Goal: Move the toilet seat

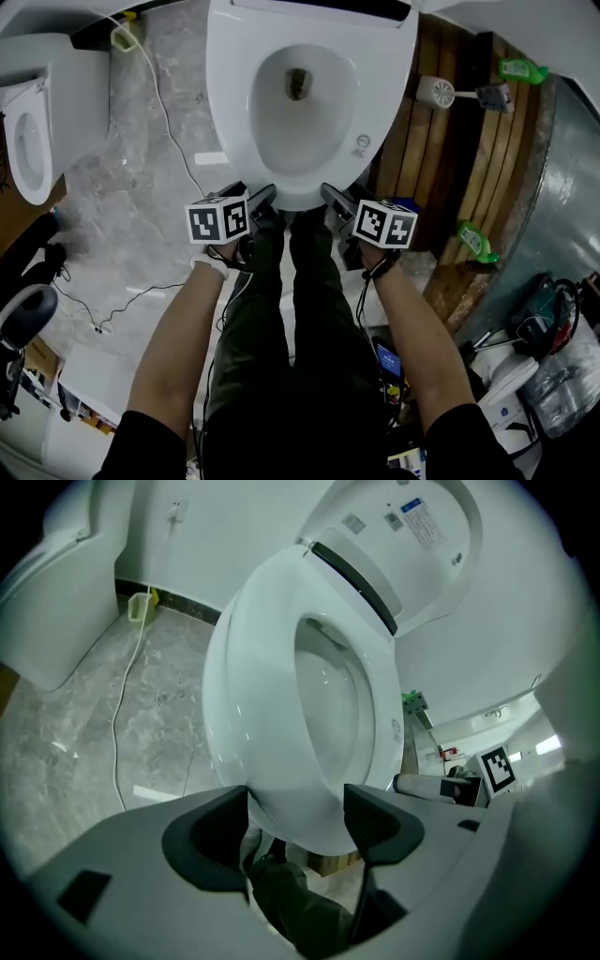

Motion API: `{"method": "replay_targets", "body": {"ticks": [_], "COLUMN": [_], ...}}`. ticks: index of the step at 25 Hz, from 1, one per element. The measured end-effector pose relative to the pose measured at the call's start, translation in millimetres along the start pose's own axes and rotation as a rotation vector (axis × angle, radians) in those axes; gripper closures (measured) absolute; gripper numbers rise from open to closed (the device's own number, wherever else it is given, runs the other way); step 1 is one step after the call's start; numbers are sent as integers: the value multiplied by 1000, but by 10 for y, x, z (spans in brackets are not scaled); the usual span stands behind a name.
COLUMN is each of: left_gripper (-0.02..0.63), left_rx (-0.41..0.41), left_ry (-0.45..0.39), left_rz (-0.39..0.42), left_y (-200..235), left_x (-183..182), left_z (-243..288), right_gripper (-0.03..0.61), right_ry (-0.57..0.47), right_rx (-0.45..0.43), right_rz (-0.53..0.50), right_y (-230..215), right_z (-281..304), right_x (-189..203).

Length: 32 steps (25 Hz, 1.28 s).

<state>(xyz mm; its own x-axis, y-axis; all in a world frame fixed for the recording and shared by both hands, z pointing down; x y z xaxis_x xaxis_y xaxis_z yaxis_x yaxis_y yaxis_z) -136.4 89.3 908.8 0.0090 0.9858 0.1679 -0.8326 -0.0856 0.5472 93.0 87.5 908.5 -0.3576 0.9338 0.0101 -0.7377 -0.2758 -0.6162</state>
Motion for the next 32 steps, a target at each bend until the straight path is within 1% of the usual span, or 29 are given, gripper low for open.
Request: {"method": "replay_targets", "body": {"ticks": [4,8,11,16,23,27,32], "left_gripper": [307,307,307,307,307,307,307], "left_rx": [29,34,37,43,43,50,65], "left_ry": [-6,-25,-37,-67,-104,-102,-106], "left_rz": [-73,-85,-105,-154,-211,-208,-231], "left_y": [42,61,55,21,-116,-198,-277], "left_x": [-41,-56,-44,-49,-61,-66,-93], "left_z": [32,69,71,-7,-215,-344,-492], "right_gripper": [249,249,249,249,249,249,249], "right_ry": [-10,-11,-14,-43,-30,-26,-44], "right_rx": [29,31,14,12,-28,-39,-74], "right_rz": [11,-9,6,94,132,159,236], "right_y": [5,-33,-20,20,147,227,326], "right_z": [85,143,154,61,-158,-290,-433], "right_x": [-25,-64,-50,-44,-30,-16,-30]}}
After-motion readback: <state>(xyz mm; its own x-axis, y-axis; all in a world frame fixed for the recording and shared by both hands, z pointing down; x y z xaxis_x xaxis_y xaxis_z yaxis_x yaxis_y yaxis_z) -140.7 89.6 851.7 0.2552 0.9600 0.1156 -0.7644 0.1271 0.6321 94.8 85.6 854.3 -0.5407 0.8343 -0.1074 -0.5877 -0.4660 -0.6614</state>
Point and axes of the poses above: the fingertips, and each gripper's own axes: z forward along the fingers, y to its left, x out of its underside, the point moved 6 cm from there along -z, backward along the fingers, and after that the axes turned 9 degrees about z, right-handed, at the moved point
